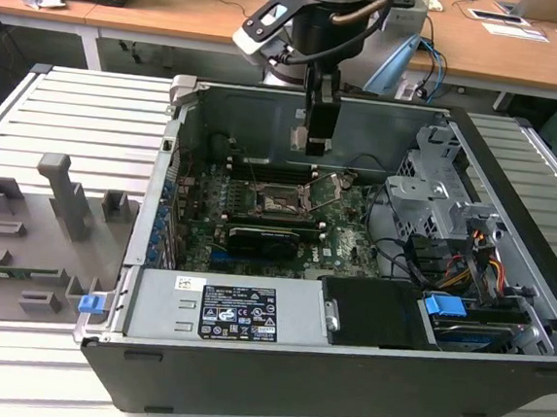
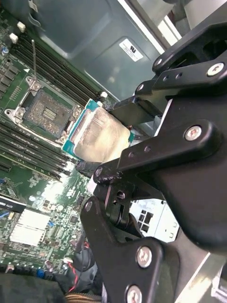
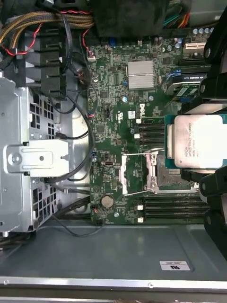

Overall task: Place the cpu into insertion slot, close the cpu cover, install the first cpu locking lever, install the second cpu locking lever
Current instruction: 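Place the cpu into insertion slot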

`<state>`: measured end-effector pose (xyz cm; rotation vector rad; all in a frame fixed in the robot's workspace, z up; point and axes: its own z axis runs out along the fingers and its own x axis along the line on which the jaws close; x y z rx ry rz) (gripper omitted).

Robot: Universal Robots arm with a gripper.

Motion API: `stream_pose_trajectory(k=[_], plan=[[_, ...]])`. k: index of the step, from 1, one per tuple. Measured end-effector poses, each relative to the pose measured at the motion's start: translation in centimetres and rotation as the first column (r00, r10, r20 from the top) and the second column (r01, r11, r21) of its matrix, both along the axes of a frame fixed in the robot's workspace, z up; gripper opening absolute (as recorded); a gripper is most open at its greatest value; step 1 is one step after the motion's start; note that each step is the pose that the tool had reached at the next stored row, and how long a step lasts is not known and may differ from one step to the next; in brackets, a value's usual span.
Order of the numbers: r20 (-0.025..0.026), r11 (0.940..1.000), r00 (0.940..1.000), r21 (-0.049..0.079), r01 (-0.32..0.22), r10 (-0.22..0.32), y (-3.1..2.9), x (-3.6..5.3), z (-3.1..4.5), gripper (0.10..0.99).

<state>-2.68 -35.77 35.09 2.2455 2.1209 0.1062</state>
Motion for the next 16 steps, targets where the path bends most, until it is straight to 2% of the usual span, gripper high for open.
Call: stream_pose_trajectory(k=[2, 4, 6, 16], plan=[[0.0001, 1.0, 1.0, 0.0, 0.002, -0.002, 0.0, -0.01, -0.35, 0.541], [0.0001, 0.9986, 0.9986, 0.0, -0.054, 0.054, 0.0, -0.02, -0.86, 0.541], [0.0001, 0.9974, 0.9974, 0.0, -0.072, 0.072, 0.02, -0.02, -1.2, 0.541], [-0.001, 0.9974, 0.9974, 0.0, -0.072, 0.072, 0.02, -0.04, -2.39, 0.541]])
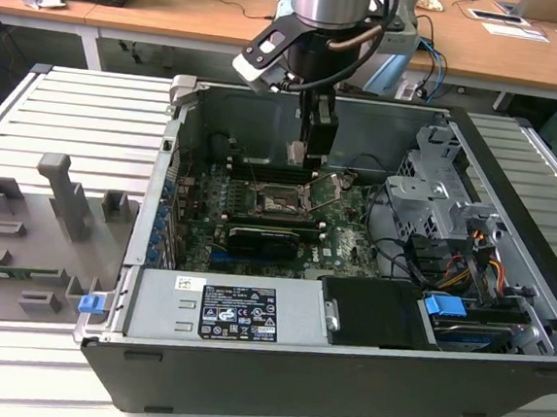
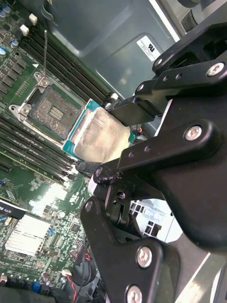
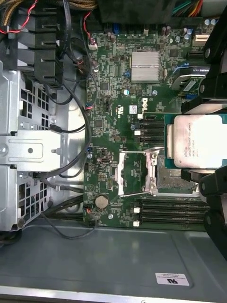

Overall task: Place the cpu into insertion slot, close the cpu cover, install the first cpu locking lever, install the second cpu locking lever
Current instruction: 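Place the cpu into insertion slot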

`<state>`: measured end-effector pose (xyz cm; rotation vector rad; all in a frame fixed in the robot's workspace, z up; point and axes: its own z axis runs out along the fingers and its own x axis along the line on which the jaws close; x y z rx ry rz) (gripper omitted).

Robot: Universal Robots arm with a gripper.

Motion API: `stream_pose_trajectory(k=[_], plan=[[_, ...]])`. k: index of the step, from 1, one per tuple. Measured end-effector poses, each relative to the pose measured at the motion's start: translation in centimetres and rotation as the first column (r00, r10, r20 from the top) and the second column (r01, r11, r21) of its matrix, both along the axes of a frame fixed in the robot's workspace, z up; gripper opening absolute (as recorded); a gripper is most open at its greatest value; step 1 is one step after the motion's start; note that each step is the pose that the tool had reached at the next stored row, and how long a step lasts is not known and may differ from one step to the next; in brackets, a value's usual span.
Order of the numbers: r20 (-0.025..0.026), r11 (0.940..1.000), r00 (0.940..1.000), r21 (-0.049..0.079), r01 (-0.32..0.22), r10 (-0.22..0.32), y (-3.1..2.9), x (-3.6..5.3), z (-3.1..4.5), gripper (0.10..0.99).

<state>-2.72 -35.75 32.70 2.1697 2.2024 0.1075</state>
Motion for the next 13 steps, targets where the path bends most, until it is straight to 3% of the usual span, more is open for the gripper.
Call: stream_pose_trajectory(k=[13], plan=[[0.0003, 1.0, 1.0, -0.003, 0.0, 0.0, 0.07, -0.11, -1.09, 0.541]])
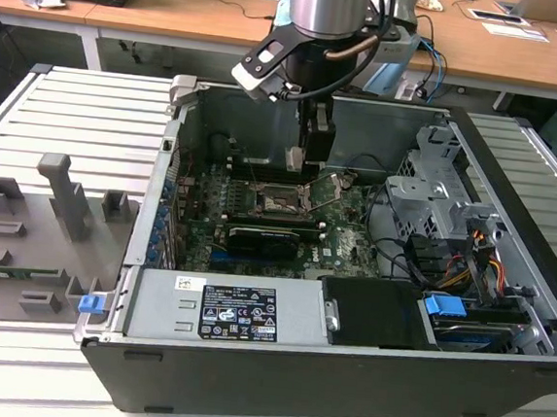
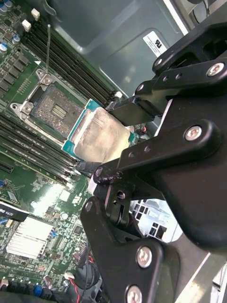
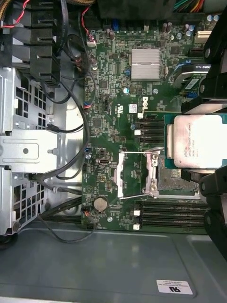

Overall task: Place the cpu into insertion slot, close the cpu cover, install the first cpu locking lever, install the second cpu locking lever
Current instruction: 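Place the cpu into insertion slot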

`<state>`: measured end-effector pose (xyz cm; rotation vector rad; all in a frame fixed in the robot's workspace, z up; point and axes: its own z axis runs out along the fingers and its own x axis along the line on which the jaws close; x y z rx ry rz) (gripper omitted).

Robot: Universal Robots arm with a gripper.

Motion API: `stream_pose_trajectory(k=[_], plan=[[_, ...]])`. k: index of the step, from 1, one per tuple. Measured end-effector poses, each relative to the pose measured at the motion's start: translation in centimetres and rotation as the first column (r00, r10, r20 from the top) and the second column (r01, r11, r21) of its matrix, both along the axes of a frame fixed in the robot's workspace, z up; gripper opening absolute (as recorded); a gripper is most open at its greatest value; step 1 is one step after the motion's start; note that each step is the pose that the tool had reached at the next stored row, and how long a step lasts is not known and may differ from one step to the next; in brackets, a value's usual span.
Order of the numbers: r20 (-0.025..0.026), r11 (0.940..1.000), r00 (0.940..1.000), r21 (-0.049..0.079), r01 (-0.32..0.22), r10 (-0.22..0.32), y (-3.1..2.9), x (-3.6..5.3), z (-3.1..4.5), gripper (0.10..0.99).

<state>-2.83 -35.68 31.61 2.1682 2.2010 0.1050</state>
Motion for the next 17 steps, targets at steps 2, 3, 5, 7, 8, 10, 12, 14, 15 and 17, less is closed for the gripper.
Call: stream_pose_trajectory(k=[2, 3, 5, 7, 8, 10, 12, 14, 15, 17], plan=[[0.0, 1.0, 1.0, 0.0, 0.0, 0.0, 0.2, -0.18, -0.56, 0.541], [0.0, 1.0, 1.0, 0.0, 0.001, -0.001, 0.25, -0.19, -0.73, 0.541], [0.0, 1.0, 1.0, 0.0, 0.002, -0.002, 0.33, -0.18, -1.21, 0.541], [0.0, 1.0, 1.0, 0.0, 0.002, -0.002, 0.35, -0.19, -1.65, 0.541], [0.0, 1.0, 1.0, 0.0, 0.002, -0.002, 0.35, -0.19, -1.75, 0.541], [0.0, 1.0, 1.0, 0.0, 0.002, -0.002, 0.35, -0.19, -2.04, 0.541], [0.0, 1.0, 1.0, 0.0, 0.002, -0.002, 0.35, -0.19, -2.25, 0.541], [0.0, 1.0, 1.0, 0.0, 0.002, -0.002, 0.35, -0.19, -2.51, 0.541], [0.0, 1.0, 1.0, 0.0, 0.002, -0.002, 0.35, -0.19, -2.6, 0.541], [-0.0001, 1.0, 1.0, 0.0, 0.002, -0.002, 0.35, -0.19, -2.9, 0.541]])
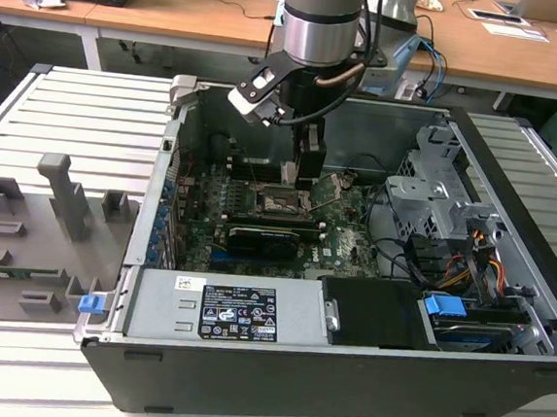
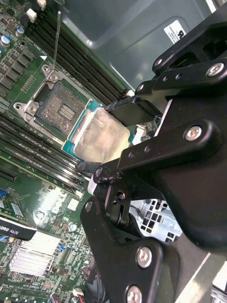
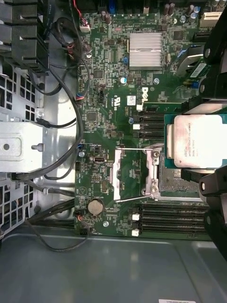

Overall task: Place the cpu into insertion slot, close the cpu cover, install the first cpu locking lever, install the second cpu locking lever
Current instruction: 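Place the cpu into insertion slot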

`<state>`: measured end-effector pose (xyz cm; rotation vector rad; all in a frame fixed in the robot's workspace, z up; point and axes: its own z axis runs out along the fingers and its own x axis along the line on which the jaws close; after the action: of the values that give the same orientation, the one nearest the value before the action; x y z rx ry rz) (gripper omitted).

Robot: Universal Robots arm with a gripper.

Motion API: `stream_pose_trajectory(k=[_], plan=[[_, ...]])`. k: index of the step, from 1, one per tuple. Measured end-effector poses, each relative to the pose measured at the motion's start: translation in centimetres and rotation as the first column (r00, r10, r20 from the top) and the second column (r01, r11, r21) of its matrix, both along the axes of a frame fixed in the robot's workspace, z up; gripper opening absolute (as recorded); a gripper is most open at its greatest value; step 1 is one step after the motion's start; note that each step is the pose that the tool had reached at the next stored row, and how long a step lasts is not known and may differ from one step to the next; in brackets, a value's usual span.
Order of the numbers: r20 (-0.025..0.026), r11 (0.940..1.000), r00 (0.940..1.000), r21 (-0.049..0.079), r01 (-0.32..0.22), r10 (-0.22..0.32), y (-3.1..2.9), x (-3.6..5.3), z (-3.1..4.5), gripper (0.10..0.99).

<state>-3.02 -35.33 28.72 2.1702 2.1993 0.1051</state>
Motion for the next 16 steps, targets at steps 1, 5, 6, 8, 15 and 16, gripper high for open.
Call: stream_pose_trajectory(k=[1, 5, 6, 8, 15, 16], plan=[[0.0, 1.0, 1.0, 0.0, 0.0, 0.0, 0.0, 0.0, -0.16, 0.541], [0.0001, 1.0, 1.0, 0.0, 0.0, 0.0, 0.01, 0.0, -0.7, 0.541], [0.0001, 1.0, 1.0, 0.0, 0.0, 0.0, 0.01, 0.0, -0.86, 0.541], [0.0001, 1.0, 1.0, 0.0, 0.0, 0.0, 0.05, 0.0, -1.28, 0.541], [0.0, 1.0, 1.0, 0.001, 0.0, 0.0, 0.21, -0.01, -2.47, 0.541], [0.0, 1.0, 1.0, 0.001, 0.0, 0.0, 0.23, -0.01, -2.54, 0.541]])
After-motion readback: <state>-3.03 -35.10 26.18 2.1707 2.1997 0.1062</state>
